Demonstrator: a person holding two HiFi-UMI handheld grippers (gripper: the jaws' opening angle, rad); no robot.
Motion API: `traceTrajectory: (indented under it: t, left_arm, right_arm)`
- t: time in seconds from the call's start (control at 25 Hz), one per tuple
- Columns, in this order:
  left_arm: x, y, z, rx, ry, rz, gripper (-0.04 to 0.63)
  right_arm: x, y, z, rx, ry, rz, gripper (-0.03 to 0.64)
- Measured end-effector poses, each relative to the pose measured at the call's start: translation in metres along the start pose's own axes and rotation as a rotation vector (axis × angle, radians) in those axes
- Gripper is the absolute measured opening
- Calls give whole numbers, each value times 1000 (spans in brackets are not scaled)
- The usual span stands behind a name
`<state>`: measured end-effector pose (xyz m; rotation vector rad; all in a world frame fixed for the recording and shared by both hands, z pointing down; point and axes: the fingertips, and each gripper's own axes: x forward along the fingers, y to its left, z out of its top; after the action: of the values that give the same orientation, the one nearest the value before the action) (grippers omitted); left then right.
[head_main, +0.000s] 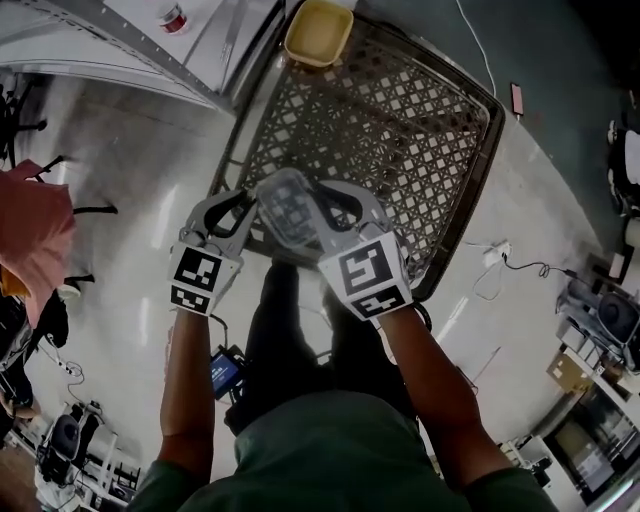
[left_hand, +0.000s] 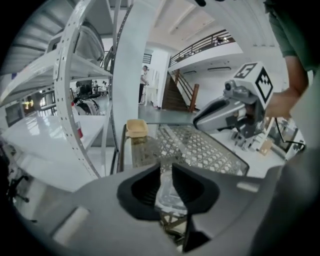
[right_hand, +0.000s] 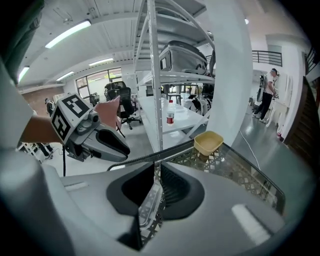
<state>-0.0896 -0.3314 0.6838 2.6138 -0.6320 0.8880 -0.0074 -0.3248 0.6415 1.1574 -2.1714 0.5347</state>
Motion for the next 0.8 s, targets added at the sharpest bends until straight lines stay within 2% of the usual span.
traceTrajectory:
  t: [0.16,0.52,0.8]
  left_arm:
    - [15,0,-31,-51,40,-5,74]
    - [44,-2,-92,-176,135,18,126]
    - [54,-1,-119,-268,171,49,137]
  right_arm:
    - [19,-1,-24,22,49,4,51]
    - [55,3,-84,75,158,25,67]
    - [72,3,-120,115,225,35,72]
